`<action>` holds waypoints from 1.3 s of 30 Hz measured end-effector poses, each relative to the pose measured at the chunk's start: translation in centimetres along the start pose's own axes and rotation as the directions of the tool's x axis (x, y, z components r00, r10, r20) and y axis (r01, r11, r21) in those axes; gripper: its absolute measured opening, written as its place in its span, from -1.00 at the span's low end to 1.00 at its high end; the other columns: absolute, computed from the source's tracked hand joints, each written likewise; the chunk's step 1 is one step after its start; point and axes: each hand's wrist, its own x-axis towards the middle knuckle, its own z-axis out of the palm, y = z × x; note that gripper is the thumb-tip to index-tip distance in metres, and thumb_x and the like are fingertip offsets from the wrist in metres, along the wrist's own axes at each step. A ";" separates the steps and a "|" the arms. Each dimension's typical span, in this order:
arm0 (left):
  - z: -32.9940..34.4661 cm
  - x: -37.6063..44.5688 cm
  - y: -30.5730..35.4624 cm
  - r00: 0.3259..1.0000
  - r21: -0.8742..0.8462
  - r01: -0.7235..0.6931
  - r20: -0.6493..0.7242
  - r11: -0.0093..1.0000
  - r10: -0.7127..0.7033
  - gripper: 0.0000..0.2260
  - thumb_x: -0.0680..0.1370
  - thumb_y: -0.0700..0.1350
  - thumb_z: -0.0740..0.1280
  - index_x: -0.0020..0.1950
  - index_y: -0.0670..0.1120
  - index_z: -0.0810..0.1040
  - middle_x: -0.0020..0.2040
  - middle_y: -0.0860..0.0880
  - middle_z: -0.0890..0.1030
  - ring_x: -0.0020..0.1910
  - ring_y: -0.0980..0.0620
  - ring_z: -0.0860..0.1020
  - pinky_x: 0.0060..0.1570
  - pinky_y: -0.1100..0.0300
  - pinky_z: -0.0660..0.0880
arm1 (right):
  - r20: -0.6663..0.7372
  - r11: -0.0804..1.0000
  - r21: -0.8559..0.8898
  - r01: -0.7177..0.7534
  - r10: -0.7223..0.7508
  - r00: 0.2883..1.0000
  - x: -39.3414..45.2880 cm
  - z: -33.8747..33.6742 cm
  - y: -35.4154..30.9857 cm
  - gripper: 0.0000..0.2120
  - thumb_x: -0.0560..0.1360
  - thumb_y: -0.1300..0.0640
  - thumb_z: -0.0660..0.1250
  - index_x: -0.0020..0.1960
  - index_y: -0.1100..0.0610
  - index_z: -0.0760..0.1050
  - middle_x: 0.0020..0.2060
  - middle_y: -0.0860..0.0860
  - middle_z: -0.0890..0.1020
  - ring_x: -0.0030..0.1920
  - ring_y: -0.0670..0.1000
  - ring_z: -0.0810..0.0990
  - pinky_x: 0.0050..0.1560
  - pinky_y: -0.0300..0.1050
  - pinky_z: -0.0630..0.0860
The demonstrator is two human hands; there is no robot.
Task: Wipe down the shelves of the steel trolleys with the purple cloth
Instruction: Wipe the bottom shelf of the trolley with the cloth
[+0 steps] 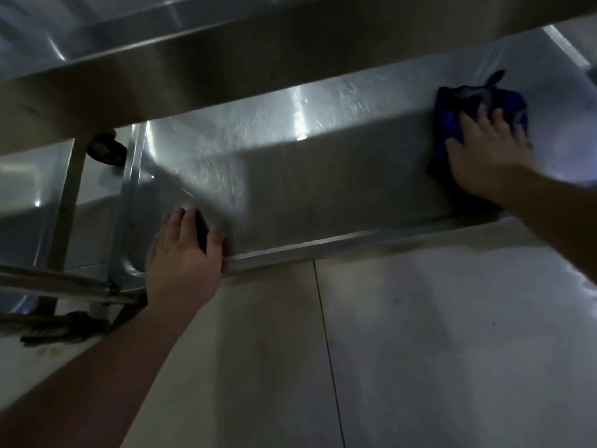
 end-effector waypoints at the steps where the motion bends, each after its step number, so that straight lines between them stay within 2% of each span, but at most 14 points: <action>1: 0.1 0.1 0.0 1.000 0.007 -0.001 -0.011 1.000 0.002 -0.31 0.63 0.28 -0.01 0.65 -0.09 0.27 0.68 -0.13 0.25 0.68 -0.12 0.15 0.62 -0.15 0.14 | -0.001 1.000 0.007 0.012 -0.012 1.000 -1.3 0.4 -2.6 -0.28 0.59 -0.29 -0.14 0.66 0.03 0.07 0.67 0.09 0.05 0.66 0.17 0.00 0.60 0.21 -0.07; 4: 0.1 0.1 -0.3 0.999 0.017 -0.008 -0.037 1.000 0.009 -0.32 0.64 0.27 0.01 0.64 -0.11 0.30 0.66 -0.16 0.29 0.67 -0.15 0.18 0.62 -0.16 0.16 | 0.033 0.977 -0.061 0.204 -0.202 0.979 -5.6 2.3 -11.2 -0.30 0.61 -0.21 -0.05 0.66 0.09 0.11 0.67 0.12 0.06 0.65 0.19 0.03 0.60 0.21 -0.10; 7: 0.1 0.0 0.0 0.999 0.010 -0.005 -0.049 1.000 0.006 -0.32 0.63 0.26 0.03 0.64 -0.11 0.31 0.65 -0.16 0.30 0.66 -0.15 0.20 0.62 -0.15 0.16 | 0.171 0.813 -0.048 0.580 -0.565 0.807 -8.5 3.7 -17.2 -0.33 0.63 -0.22 -0.18 0.69 0.00 -0.05 0.68 0.01 -0.08 0.67 0.06 -0.16 0.60 0.11 -0.25; 9: -0.1 0.0 -0.1 0.998 0.008 0.001 -0.056 1.000 -0.001 -0.33 0.63 0.25 0.04 0.64 -0.10 0.32 0.66 -0.14 0.30 0.66 -0.14 0.20 0.61 -0.15 0.17 | 0.207 0.730 0.001 0.683 -0.669 0.714 -8.4 3.6 -17.8 -0.38 0.67 -0.23 -0.20 0.69 -0.07 -0.12 0.67 -0.08 -0.15 0.65 -0.04 -0.26 0.60 0.03 -0.31; 11: -0.2 0.0 -0.1 0.999 -0.005 0.000 -0.045 1.000 0.000 -0.33 0.62 0.26 0.03 0.65 -0.07 0.30 0.67 -0.10 0.28 0.67 -0.11 0.18 0.61 -0.16 0.17 | 0.189 0.725 -0.040 0.688 -0.671 0.717 -7.4 3.2 -15.9 -0.41 0.70 -0.21 -0.17 0.69 -0.08 -0.12 0.67 -0.11 -0.14 0.65 -0.06 -0.23 0.61 0.00 -0.28; 15: -0.2 0.0 -0.5 0.999 -0.009 0.002 -0.039 1.000 -0.003 -0.35 0.63 0.25 0.02 0.67 -0.02 0.28 0.69 -0.05 0.25 0.68 -0.06 0.16 0.61 -0.14 0.15 | 0.088 0.869 -0.139 0.475 -0.467 0.880 -3.6 1.3 -7.5 -0.37 0.65 -0.13 -0.09 0.66 0.10 0.12 0.66 0.12 0.12 0.64 0.16 0.08 0.60 0.11 -0.04; 18: -0.2 0.0 -0.6 1.000 -0.004 -0.006 -0.030 1.000 0.006 -0.34 0.63 0.25 0.03 0.68 -0.01 0.25 0.70 -0.05 0.22 0.69 -0.05 0.13 0.62 -0.13 0.13 | -0.014 0.993 -0.027 0.119 -0.119 0.993 0.2 -0.7 1.2 -0.28 0.57 -0.16 -0.05 0.63 0.19 0.19 0.63 0.24 0.16 0.62 0.29 0.10 0.61 0.21 -0.01; 21: -0.1 0.0 -0.7 0.999 0.016 -0.022 -0.026 1.000 0.022 -0.31 0.62 0.27 0.02 0.69 -0.03 0.24 0.70 -0.07 0.21 0.69 -0.06 0.12 0.63 -0.12 0.11 | -0.027 0.979 0.045 -0.200 0.201 0.979 3.4 -1.5 4.3 -0.31 0.59 -0.19 -0.06 0.65 0.09 0.11 0.66 0.13 0.07 0.65 0.22 -0.02 0.62 0.25 -0.09; 23: 0.0 0.0 -0.7 0.999 0.026 -0.026 -0.031 0.999 0.027 -0.30 0.61 0.29 0.02 0.68 -0.04 0.24 0.70 -0.08 0.22 0.69 -0.07 0.12 0.63 -0.12 0.11 | -0.030 0.965 0.064 -0.253 0.255 0.966 5.1 -1.5 2.1 -0.34 0.60 -0.17 -0.06 0.64 0.08 0.12 0.67 0.11 0.04 0.66 0.21 -0.04 0.61 0.27 -0.11; 26: 0.0 0.0 -0.6 0.999 0.051 -0.027 -0.025 0.998 0.028 -0.28 0.61 0.30 0.01 0.68 -0.06 0.25 0.70 -0.10 0.22 0.69 -0.08 0.12 0.62 -0.13 0.11 | -0.008 0.992 0.043 -0.119 0.120 0.993 6.4 -1.0 -4.5 -0.38 0.63 -0.16 -0.04 0.60 0.11 0.17 0.66 0.15 0.07 0.65 0.22 -0.01 0.60 0.28 -0.08; 29: 0.0 0.0 -0.6 1.000 0.063 -0.018 -0.022 0.998 0.019 -0.29 0.61 0.30 0.01 0.68 -0.06 0.25 0.70 -0.10 0.22 0.69 -0.09 0.12 0.63 -0.12 0.11 | 0.017 0.982 -0.039 0.184 -0.183 0.983 4.7 0.2 -13.0 -0.42 0.65 -0.13 -0.03 0.58 0.14 0.21 0.64 0.17 0.13 0.63 0.20 0.06 0.60 0.28 -0.05; 33: 0.0 0.2 -0.6 1.000 0.051 -0.015 -0.012 0.999 0.016 -0.30 0.62 0.29 0.02 0.67 -0.06 0.26 0.69 -0.10 0.24 0.69 -0.09 0.13 0.64 -0.12 0.11 | 0.013 0.804 -0.116 0.584 -0.586 0.810 -1.6 2.5 -20.7 -0.40 0.69 -0.12 0.01 0.66 0.10 0.14 0.65 0.13 0.16 0.64 0.17 0.09 0.61 0.21 -0.07; 37: -0.1 0.1 -0.7 1.000 0.024 -0.015 -0.024 1.000 0.016 -0.32 0.62 0.27 0.02 0.65 -0.07 0.31 0.68 -0.10 0.27 0.68 -0.10 0.16 0.62 -0.11 0.13 | 0.151 0.597 -0.049 0.801 -0.788 0.597 -4.9 3.4 -19.3 -0.37 0.66 -0.24 -0.12 0.68 -0.06 0.02 0.67 -0.06 0.05 0.67 -0.01 -0.06 0.63 0.04 -0.19; 39: -0.2 0.0 -0.7 1.000 0.023 -0.007 -0.010 1.000 0.007 -0.31 0.62 0.27 0.01 0.67 -0.05 0.28 0.69 -0.08 0.25 0.68 -0.07 0.14 0.63 -0.09 0.10 | 0.154 0.542 -0.063 0.838 -0.824 0.545 -4.3 3.3 -16.9 -0.38 0.67 -0.24 -0.10 0.68 -0.06 0.05 0.66 -0.07 0.09 0.66 -0.04 -0.04 0.62 -0.05 -0.23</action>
